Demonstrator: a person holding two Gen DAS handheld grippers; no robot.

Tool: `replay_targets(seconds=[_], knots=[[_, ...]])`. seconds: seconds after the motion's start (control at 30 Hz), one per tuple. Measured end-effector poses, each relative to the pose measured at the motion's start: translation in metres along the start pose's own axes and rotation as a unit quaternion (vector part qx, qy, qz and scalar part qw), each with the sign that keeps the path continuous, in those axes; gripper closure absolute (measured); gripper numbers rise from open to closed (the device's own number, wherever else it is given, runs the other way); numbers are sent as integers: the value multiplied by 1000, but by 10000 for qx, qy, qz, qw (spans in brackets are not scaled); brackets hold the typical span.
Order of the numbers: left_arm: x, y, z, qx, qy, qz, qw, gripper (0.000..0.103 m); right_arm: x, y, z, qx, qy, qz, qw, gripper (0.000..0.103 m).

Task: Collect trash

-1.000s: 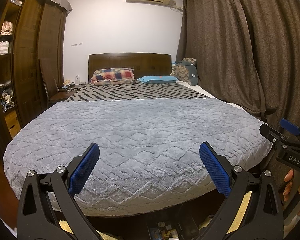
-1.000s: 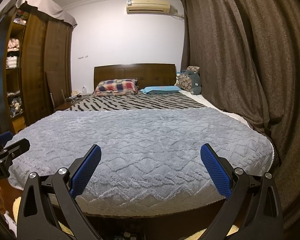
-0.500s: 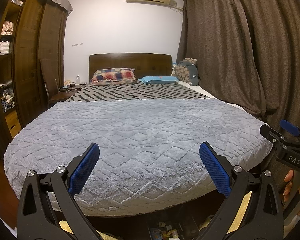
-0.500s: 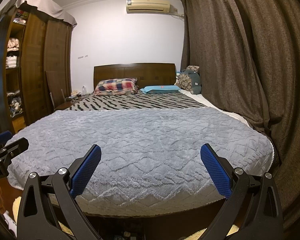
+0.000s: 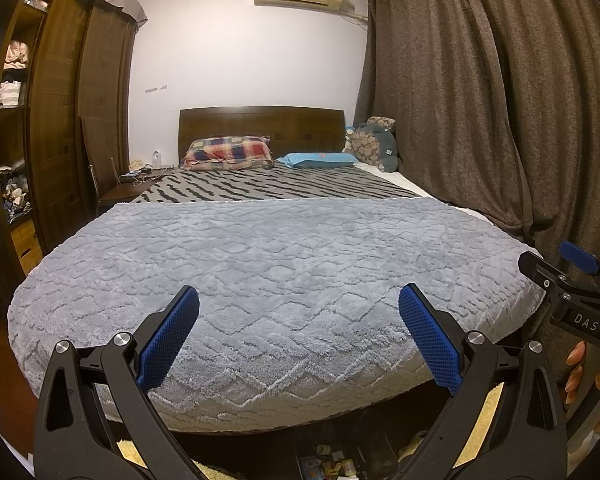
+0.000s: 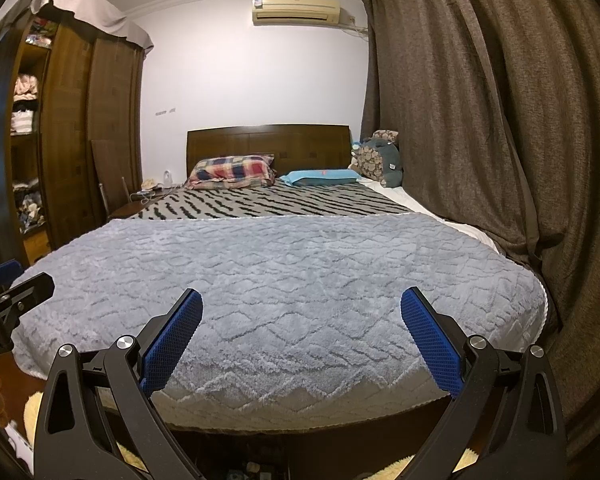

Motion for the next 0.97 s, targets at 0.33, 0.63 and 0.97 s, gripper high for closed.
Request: replay_targets(seconds=[0.33,0.63,0.97], knots=[[-3,0,5,83,270,26,9996,8,-2,-1,0,-14,-6,35,10000,3],[-3,1,6,138,232,0,9996,8,-4,-3,-1,-14,-11,66,10000,3],[-4,1,7,136,224,55,9996,8,-8,-5,-2,-21,-36,111,9999,3]])
Point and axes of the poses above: each gripper's, at about its wrist camera, not at the fingertips, and x roughly against the way its jaws point, z to its left, y to its top, the point moved 8 cm from there along -x, roughly the way its jaws point, and after that the axes turned 1 degree about -x, right-handed, at the moved point
